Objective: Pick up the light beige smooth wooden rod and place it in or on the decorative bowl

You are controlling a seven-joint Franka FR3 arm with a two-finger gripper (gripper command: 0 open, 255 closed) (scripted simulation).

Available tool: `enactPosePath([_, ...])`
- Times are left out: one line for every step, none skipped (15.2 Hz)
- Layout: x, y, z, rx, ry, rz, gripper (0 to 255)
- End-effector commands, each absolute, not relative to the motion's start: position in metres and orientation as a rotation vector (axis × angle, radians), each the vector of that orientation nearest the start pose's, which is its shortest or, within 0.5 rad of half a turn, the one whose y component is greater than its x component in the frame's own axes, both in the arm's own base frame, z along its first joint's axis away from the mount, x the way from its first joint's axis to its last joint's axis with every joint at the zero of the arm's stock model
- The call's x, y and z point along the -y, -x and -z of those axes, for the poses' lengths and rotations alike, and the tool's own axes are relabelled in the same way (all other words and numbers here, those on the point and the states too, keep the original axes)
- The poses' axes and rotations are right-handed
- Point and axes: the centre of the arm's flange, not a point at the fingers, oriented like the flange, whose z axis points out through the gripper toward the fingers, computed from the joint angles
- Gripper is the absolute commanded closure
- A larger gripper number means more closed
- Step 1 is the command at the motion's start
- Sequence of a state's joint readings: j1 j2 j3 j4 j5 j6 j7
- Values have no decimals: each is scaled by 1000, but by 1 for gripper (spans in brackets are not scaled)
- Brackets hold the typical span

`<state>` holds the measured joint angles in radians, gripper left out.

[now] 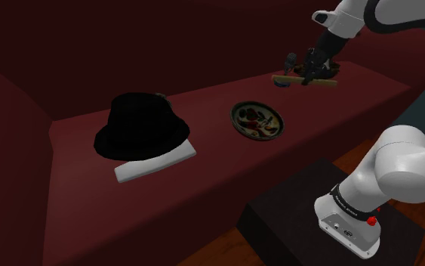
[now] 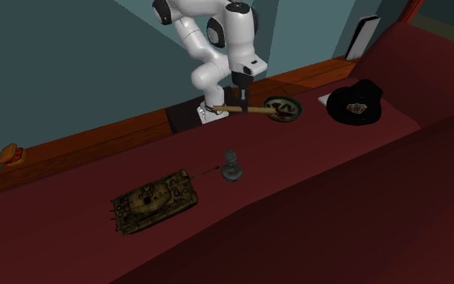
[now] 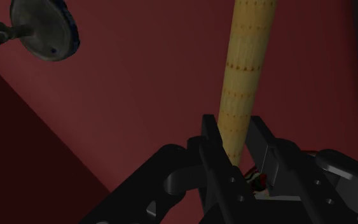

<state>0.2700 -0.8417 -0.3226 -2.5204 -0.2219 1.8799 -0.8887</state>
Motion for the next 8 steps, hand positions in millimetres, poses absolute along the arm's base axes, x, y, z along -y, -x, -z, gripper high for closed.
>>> enactPosePath([26, -328, -545, 1478, 2818, 274, 255])
enactPosePath([13, -328, -545, 1478, 2818, 274, 255])
enactPosePath([0, -329, -545, 1478, 2818, 274, 255])
enactPosePath([-13, -329, -545, 1478, 2818, 274, 255])
enactPosePath([-26, -329, -546, 1478, 2818, 274, 255])
enactPosePath([-40, -329, -546, 1478, 2818, 274, 255])
enactPosePath([-53, -330, -546, 1478, 2818, 274, 255])
enactPosePath([-66, -330, -546, 1478, 2818, 274, 255])
